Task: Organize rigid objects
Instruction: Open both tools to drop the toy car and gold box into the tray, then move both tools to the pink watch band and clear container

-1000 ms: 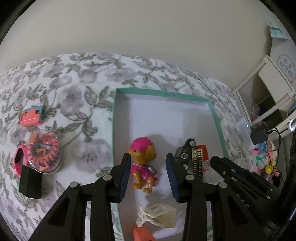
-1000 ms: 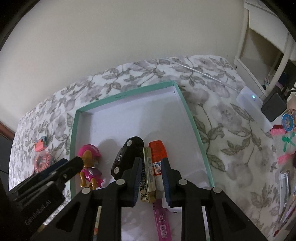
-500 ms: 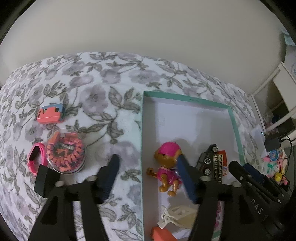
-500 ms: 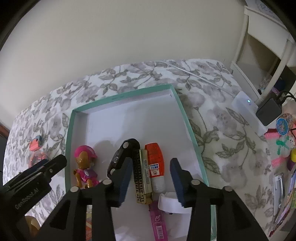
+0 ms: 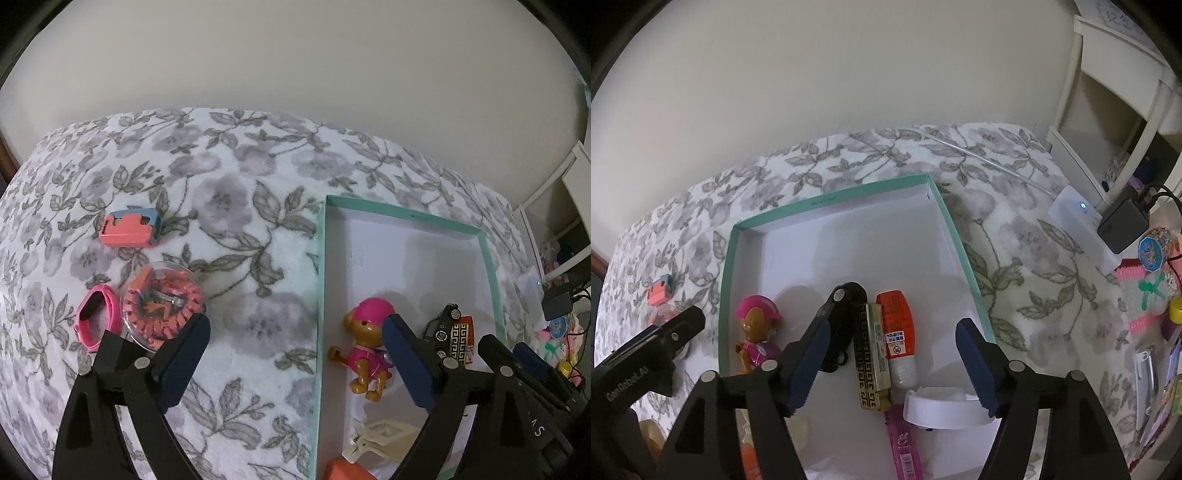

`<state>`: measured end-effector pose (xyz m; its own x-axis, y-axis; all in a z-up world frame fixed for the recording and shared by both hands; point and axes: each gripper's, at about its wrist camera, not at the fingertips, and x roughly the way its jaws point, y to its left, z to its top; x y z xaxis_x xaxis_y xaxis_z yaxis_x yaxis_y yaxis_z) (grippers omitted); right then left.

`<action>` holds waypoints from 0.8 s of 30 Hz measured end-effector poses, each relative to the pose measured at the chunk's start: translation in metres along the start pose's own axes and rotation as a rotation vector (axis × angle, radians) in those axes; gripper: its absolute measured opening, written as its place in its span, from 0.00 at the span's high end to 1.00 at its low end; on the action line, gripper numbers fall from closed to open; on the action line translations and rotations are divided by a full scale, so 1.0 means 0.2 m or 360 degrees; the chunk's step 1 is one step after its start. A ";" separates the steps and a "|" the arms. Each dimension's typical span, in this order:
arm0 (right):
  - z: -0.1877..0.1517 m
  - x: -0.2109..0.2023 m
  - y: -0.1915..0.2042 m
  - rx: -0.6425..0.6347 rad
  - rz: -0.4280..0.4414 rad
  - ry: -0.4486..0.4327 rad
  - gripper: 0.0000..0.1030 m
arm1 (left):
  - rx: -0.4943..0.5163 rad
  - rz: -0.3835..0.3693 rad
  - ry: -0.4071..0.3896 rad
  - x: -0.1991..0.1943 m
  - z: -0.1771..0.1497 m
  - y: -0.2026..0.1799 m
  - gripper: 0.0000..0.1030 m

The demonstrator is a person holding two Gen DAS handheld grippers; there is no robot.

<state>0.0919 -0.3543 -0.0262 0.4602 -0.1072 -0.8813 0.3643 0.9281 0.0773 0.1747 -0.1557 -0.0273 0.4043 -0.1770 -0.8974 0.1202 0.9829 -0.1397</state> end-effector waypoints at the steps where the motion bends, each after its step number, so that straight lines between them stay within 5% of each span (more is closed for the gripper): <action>1: 0.00 0.00 0.00 -0.0003 -0.0001 -0.0001 0.25 | -0.0001 0.0003 -0.0003 0.00 0.00 0.00 0.08; 9: 0.00 -0.01 0.01 -0.0005 -0.0007 -0.0031 0.05 | -0.0010 0.0033 -0.0017 0.00 0.01 0.01 0.05; 24: 0.00 -0.03 0.02 -0.0024 -0.0014 -0.0070 0.00 | -0.0053 0.0058 -0.0054 -0.07 0.06 0.10 0.05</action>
<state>0.0916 -0.3498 -0.0205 0.4922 -0.1303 -0.8607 0.3562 0.9323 0.0625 0.1820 -0.1345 -0.0132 0.4386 -0.1418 -0.8874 0.0746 0.9898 -0.1213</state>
